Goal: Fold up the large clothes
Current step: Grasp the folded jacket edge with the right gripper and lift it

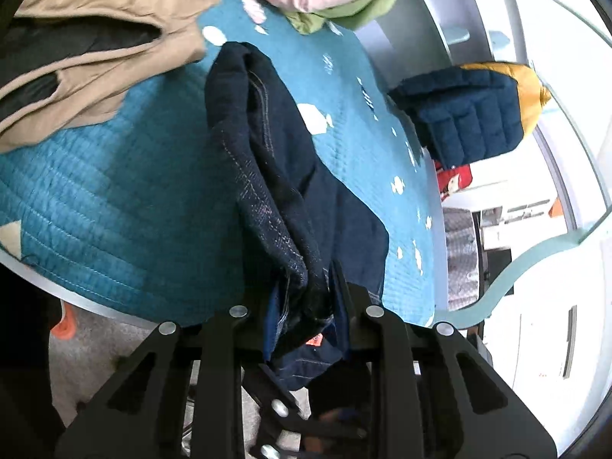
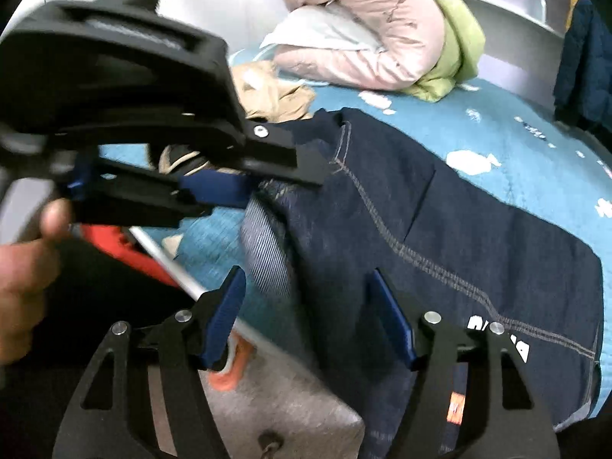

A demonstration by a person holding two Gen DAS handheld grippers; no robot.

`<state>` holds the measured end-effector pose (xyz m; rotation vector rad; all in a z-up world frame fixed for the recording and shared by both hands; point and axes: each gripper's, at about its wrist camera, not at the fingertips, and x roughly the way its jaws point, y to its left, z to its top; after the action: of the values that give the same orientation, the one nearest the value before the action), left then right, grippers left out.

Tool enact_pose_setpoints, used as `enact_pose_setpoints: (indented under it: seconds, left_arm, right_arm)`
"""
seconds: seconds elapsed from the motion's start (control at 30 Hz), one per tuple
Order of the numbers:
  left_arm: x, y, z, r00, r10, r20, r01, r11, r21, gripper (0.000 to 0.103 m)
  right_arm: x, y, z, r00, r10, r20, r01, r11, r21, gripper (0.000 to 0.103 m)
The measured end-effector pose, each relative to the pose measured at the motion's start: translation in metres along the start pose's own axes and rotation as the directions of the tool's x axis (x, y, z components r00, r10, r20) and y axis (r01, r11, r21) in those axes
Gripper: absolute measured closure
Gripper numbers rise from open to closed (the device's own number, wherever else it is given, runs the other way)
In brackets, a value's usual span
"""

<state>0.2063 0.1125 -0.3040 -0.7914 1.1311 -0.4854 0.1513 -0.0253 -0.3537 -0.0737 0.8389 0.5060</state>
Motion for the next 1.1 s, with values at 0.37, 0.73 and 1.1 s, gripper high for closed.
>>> enact_pose_setpoints:
  seconds: [0.37,0.73,1.1]
  left_arm:
    - [-0.015,-0.049,-0.004,0.993,-0.108,0.047,0.101,0.987,0.128,0.06]
    - [0.028,-0.08,-0.01,0.994,0.072,0.078,-0.089,0.964,0.252,0.036]
    - [0.176,-0.081,-0.073,0.957,0.259,-0.132,-0.203,0.92,0.336,0.033]
  right_arm:
    - [-0.017,-0.071,0.013,0.995,0.067,0.07,-0.086,0.943,0.323,0.091]
    - [-0.112,-0.201,-0.044,0.948,0.029,0.318,-0.267,0.615,0.742,0.091]
    - [-0.123,-0.293,-0.142,0.978,-0.15,0.141,-0.086,0.325,0.942,0.088]
